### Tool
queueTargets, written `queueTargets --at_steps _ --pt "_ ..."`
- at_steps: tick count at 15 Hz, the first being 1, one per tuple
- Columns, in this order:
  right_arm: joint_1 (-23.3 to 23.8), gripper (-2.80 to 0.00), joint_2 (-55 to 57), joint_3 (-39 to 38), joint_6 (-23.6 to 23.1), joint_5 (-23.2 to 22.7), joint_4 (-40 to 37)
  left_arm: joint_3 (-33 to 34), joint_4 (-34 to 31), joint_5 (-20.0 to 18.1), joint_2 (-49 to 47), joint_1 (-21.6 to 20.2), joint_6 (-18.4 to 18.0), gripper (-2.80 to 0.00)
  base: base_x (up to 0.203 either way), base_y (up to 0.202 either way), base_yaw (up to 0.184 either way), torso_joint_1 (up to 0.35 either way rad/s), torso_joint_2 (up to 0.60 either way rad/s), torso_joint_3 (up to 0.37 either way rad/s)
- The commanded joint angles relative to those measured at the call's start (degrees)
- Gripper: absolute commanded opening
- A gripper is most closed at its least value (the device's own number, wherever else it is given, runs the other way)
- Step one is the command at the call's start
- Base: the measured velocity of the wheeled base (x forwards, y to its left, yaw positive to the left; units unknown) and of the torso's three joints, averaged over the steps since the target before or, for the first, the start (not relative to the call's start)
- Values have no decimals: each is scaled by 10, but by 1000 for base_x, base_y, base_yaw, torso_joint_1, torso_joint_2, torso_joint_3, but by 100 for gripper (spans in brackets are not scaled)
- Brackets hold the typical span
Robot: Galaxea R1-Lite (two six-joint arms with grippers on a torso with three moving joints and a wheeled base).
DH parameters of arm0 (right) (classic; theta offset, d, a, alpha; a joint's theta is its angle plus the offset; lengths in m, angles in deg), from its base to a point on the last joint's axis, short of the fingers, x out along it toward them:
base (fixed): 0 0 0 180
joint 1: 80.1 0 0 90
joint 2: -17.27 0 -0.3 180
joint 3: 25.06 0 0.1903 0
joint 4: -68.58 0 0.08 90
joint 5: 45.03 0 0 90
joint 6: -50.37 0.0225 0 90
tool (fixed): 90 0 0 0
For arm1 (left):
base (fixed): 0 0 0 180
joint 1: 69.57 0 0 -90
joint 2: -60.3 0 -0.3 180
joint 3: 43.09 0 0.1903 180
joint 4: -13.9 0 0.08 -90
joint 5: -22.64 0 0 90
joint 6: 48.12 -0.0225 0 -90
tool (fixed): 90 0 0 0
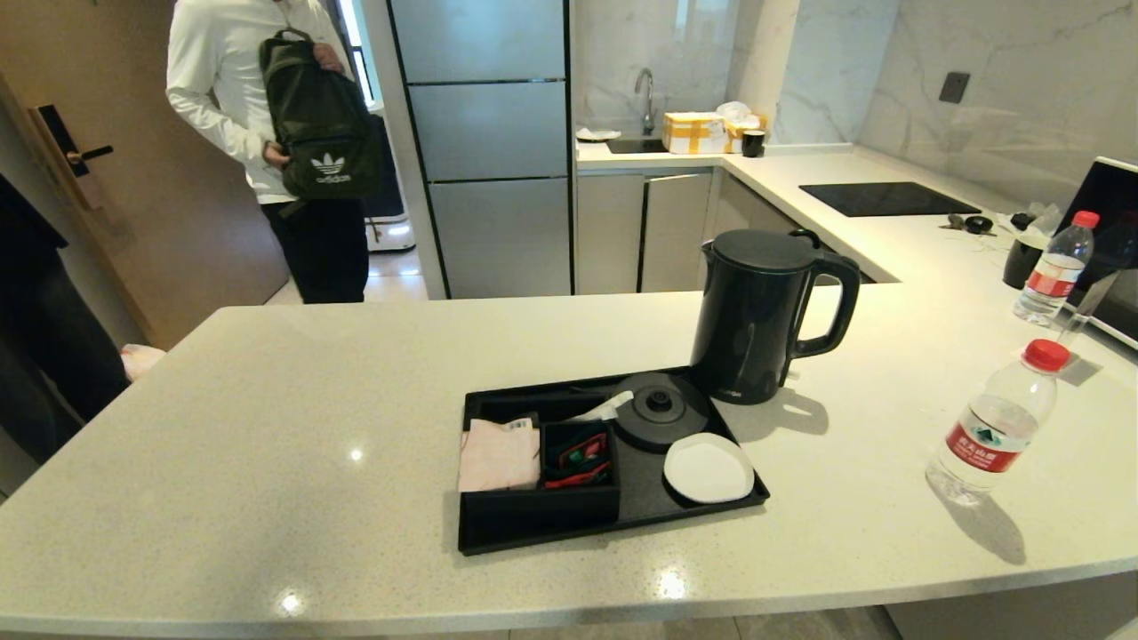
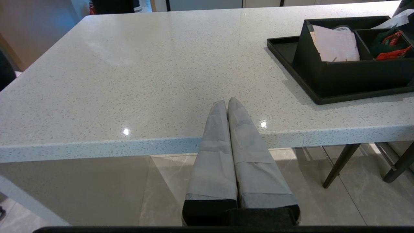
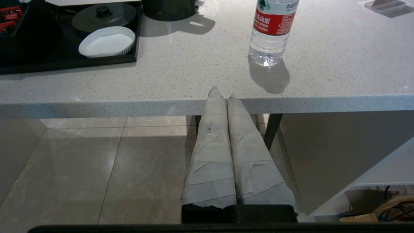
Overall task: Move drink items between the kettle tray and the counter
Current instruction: Return the kettle to its original position
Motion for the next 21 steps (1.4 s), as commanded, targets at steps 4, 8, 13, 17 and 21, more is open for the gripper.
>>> queueTargets --at_steps 4,8,13,17,21 --pt "0 -280 1 0 0 0 -1 0 -3 -1 -1 0 -3 -280 0 0 0 0 0 0" --pt "0 -280 2 0 0 0 -1 1 0 1 -1 0 -1 -280 0 0 0 0 0 0" --pt "0 -280 2 0 -1 0 -1 0 0 1 -1 0 -1 -280 0 0 0 0 0 0" --pt "0 -280 1 0 -3 6 2 0 0 1 -1 0 -1 -280 0 0 0 0 0 0" --pt "0 -280 2 10 -10 8 2 0 0 1 -1 0 0 -280 0 0 0 0 0 0"
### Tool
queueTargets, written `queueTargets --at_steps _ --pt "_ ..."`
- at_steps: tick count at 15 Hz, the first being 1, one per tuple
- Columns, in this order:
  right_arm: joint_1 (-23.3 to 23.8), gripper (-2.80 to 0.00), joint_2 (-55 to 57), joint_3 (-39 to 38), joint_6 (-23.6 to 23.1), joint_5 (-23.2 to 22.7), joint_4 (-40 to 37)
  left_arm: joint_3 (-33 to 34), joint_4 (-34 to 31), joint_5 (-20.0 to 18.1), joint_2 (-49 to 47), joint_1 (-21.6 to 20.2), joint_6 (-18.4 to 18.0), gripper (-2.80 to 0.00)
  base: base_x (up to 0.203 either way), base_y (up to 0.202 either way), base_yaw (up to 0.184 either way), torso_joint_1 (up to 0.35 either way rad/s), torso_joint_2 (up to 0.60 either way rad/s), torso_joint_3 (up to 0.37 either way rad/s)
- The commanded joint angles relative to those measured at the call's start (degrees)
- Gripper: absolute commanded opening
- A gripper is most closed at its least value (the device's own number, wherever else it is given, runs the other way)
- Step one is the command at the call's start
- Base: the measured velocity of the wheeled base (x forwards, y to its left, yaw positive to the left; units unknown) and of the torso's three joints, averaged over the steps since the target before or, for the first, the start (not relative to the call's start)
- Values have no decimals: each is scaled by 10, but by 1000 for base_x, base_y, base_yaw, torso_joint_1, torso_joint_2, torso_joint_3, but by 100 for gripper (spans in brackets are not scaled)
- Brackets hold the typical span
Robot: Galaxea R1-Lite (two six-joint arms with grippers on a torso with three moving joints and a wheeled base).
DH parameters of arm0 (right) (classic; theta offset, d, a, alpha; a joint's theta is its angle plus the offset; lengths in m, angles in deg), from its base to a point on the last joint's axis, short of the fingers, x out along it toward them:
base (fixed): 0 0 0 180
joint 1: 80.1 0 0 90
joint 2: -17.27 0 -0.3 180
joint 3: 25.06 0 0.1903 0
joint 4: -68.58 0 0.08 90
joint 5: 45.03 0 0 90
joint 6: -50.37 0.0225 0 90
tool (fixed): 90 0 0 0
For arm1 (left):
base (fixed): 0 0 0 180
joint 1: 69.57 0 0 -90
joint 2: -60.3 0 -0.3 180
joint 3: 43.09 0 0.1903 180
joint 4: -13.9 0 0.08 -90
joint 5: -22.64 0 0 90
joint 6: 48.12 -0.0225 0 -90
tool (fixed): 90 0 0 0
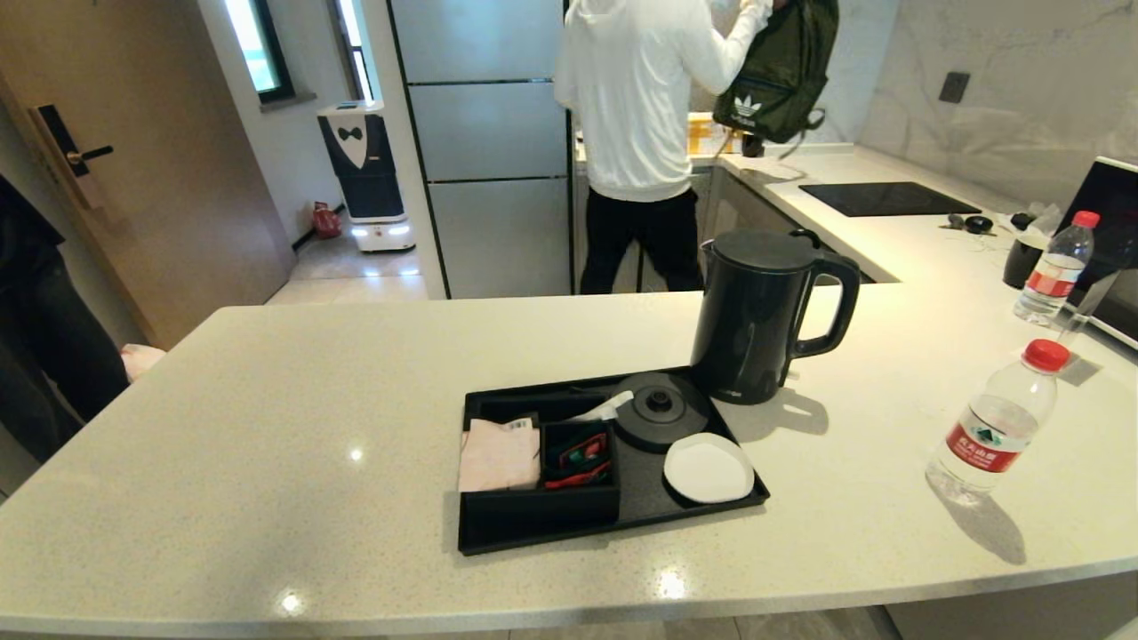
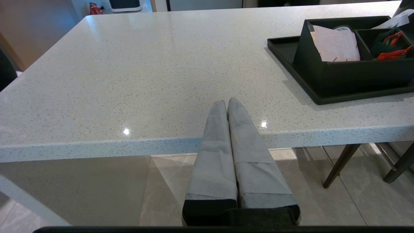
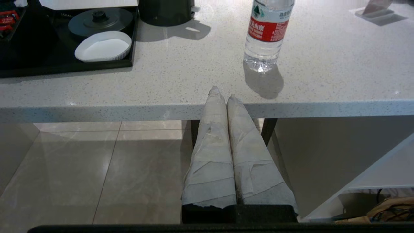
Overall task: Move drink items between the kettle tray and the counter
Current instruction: Return the kettle to its original position
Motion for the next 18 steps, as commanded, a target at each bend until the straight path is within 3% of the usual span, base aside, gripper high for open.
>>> queueTargets --at_steps 1,3,5,8,10,12,14,18 --pt "0 -280 1 4 -1 0 -1 0 0 0 -1 0 0 -280 0 0 0 0 0 0" --pt "0 -280 15 21 0 -6 -2 0 0 0 -1 0 -1 -280 0 0 0 0 0 0" --pt "0 -280 95 106 4 -24 -6 1 0 0 -1 0 -1 -280 0 0 0 0 0 0" --pt "0 -280 273 229 55 -43 -41 1 0 0 -1 0 -1 -280 0 0 0 0 0 0" --pt "0 -280 348 316 91 -51 -107 1 0 0 -1 0 -1 -280 0 0 0 0 0 0" --pt "-1 -280 379 337 103 -82 -143 0 0 0 -1 0 -1 -280 0 0 0 0 0 0" --pt "-3 -280 480 350 101 -128 -157 1 0 0 -1 0 -1 -280 0 0 0 0 0 0" --pt "-8 -280 717 359 95 -170 -66 0 0 0 -1 0 0 -280 0 0 0 0 0 0"
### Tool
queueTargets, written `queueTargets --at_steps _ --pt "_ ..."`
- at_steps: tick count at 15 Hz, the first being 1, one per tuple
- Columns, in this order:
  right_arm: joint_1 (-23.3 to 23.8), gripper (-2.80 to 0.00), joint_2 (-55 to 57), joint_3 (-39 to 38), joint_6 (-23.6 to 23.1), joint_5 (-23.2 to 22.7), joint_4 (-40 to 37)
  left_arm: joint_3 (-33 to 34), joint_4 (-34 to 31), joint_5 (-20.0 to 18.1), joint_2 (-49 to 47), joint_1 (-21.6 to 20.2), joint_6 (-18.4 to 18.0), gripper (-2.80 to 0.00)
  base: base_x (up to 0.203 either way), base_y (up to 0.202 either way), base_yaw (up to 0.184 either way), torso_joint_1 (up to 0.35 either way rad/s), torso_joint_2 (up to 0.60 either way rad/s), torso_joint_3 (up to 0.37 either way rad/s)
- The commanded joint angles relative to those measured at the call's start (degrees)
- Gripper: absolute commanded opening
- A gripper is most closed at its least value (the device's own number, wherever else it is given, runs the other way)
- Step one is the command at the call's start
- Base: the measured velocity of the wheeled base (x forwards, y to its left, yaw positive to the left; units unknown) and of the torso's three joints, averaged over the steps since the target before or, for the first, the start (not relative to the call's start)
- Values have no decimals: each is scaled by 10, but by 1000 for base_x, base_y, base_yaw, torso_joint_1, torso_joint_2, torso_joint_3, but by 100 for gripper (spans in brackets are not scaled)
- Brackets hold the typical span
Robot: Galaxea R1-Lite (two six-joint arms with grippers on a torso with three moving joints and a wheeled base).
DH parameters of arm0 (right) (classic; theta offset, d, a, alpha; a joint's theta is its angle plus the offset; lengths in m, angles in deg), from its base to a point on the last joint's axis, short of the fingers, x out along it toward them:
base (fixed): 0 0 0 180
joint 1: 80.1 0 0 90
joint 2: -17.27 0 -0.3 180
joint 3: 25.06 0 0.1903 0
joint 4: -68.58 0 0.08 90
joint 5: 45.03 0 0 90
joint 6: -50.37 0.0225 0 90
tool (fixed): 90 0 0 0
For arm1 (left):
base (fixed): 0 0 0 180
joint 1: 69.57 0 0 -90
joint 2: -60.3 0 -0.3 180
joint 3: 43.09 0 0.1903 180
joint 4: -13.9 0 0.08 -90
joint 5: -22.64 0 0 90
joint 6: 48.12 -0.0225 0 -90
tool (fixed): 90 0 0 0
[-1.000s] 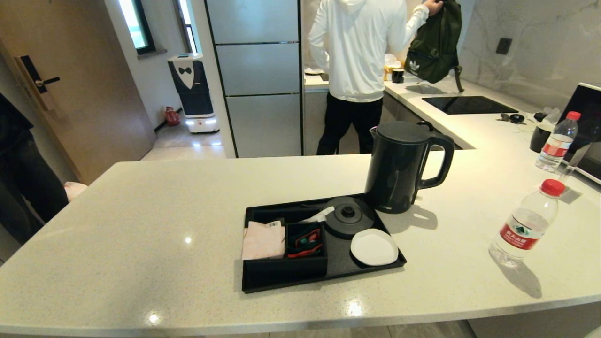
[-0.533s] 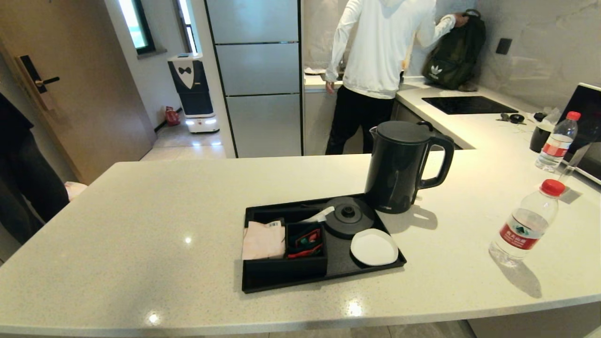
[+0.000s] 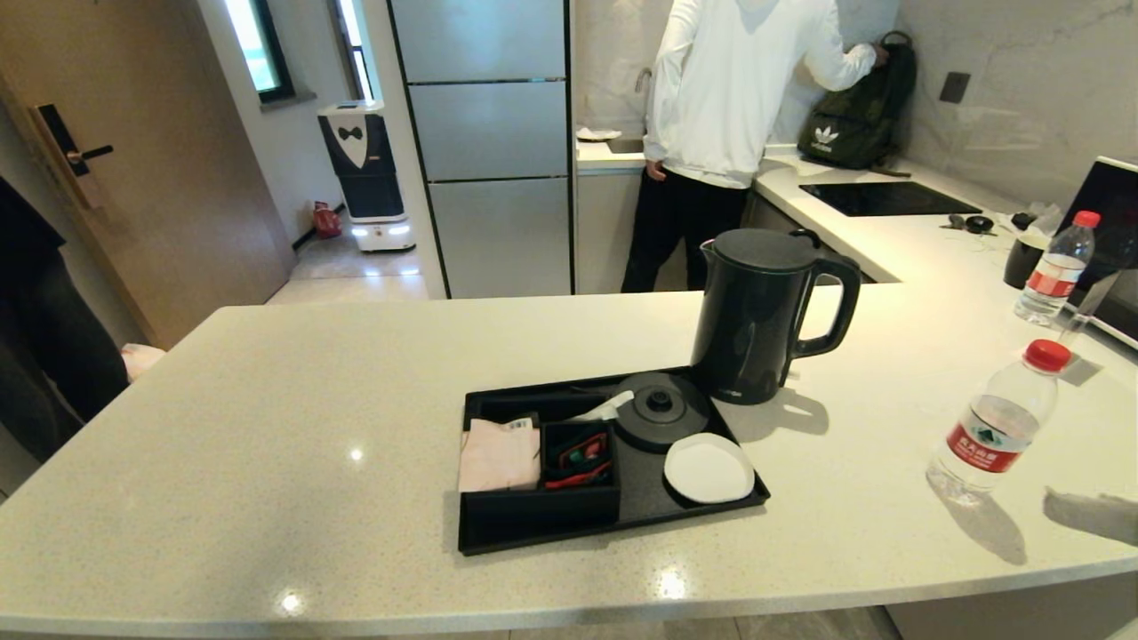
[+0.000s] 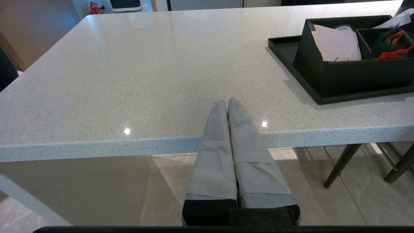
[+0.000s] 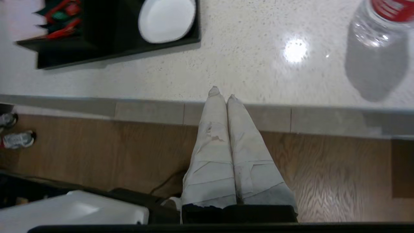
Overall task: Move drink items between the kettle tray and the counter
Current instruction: Return the kettle to its original position
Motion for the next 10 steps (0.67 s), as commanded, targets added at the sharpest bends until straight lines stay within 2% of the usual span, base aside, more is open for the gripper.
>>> queueTargets --at_steps 1,4,6,8,10 --pt "-9 -280 181 2 -2 1 70 -1 0 0 -1 0 0 -280 0 0 0 0 0 0" --pt "-27 -280 264 3 -7 14 183 0 0 0 -1 0 -1 -280 0 0 0 0 0 0" --pt "-38 -280 323 13 -2 43 254 -1 0 0 -1 0 -1 -280 0 0 0 0 0 0" --pt "-47 -280 443 29 12 102 372 -1 0 0 -1 0 -1 -280 0 0 0 0 0 0" --pt "-54 -280 515 49 38 203 504 -1 0 0 -1 0 -1 -280 0 0 0 0 0 0"
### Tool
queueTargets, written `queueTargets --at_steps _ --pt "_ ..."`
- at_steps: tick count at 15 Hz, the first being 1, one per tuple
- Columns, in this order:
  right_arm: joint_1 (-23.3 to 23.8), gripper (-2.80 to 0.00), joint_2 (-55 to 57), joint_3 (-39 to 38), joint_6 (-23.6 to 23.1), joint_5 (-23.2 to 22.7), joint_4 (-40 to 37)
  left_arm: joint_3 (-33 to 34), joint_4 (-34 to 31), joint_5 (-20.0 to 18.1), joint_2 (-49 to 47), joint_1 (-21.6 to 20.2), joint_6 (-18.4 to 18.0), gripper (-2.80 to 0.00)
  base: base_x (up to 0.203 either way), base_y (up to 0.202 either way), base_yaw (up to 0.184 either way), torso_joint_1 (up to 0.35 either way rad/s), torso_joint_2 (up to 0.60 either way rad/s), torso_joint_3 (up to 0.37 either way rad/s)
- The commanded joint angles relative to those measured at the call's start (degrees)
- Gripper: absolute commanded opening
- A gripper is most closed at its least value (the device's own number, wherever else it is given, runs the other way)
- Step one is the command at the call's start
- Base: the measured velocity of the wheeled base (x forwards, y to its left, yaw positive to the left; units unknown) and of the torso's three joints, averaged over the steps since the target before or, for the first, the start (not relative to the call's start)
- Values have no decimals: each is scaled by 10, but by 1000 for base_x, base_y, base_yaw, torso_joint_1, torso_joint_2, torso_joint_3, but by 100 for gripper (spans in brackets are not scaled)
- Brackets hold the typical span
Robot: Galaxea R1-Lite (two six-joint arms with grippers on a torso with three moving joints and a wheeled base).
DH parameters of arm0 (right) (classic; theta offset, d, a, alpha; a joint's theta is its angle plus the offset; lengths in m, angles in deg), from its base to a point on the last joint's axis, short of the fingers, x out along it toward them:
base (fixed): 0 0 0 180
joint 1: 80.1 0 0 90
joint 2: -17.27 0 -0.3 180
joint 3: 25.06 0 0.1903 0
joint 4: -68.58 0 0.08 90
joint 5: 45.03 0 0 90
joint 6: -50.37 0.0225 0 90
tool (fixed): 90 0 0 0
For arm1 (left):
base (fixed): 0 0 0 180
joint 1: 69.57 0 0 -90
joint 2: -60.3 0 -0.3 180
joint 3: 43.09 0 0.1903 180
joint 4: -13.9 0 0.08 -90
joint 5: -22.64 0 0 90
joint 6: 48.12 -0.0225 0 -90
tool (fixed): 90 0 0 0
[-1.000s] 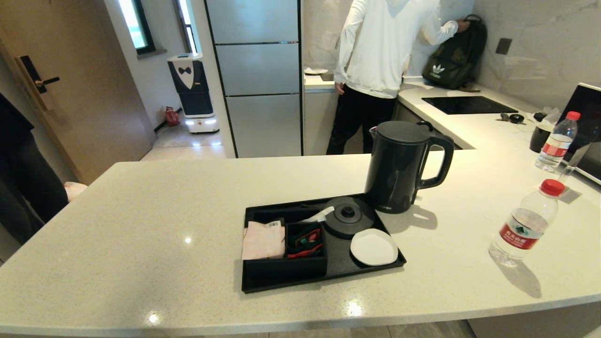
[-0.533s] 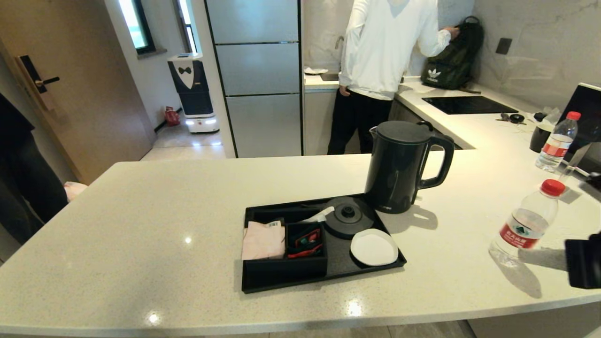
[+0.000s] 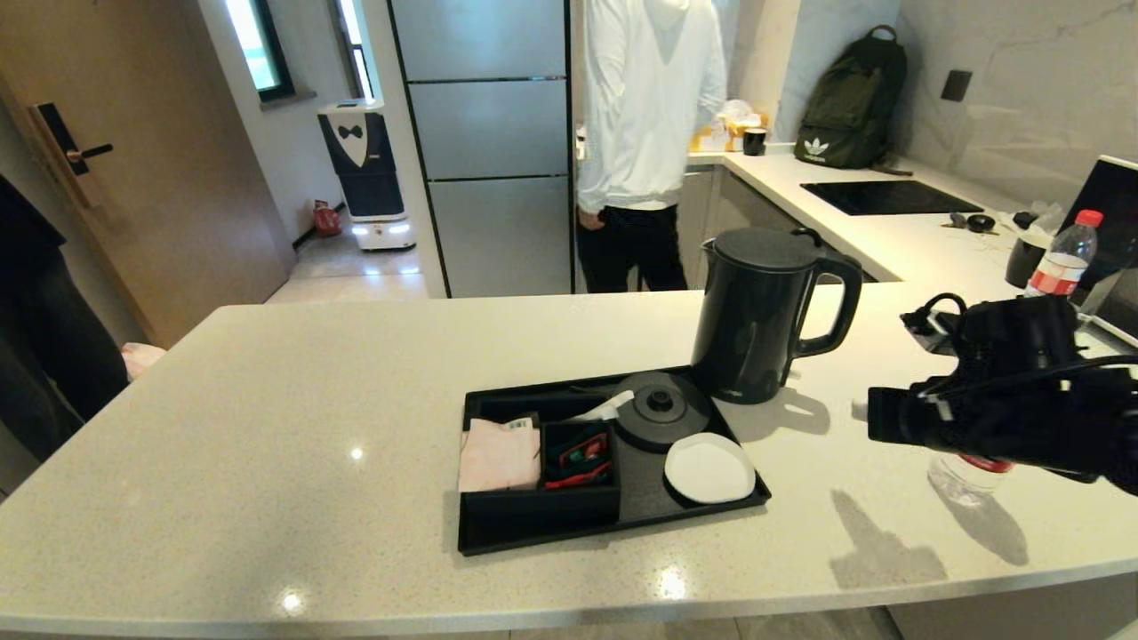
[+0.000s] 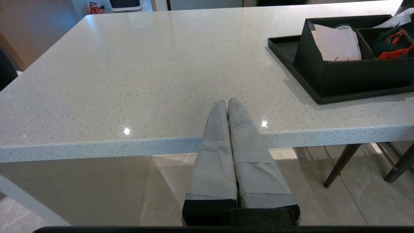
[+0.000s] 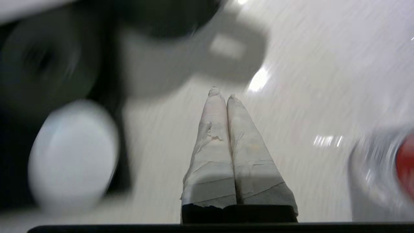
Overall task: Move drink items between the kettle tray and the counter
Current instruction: Return the kettle to its original position
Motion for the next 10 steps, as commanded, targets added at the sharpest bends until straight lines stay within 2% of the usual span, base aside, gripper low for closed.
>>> queueTargets --at_steps 1,3,8,9,10 --pt "-9 -280 98 20 20 76 113 0 0 0 -1 0 0 -280 0 0 0 0 0 0" --pt "-27 -280 98 34 30 145 139 0 0 0 -1 0 0 -280 0 0 0 0 0 0" --pt "-37 -280 84 31 26 175 156 1 0 0 -1 0 1 -280 0 0 0 0 0 0" --pt "-37 0 78 37 27 191 155 0 0 0 -1 0 0 -280 0 0 0 0 0 0" --pt "-37 0 78 41 27 193 157 0 0 0 -1 0 0 -280 0 0 0 0 0 0"
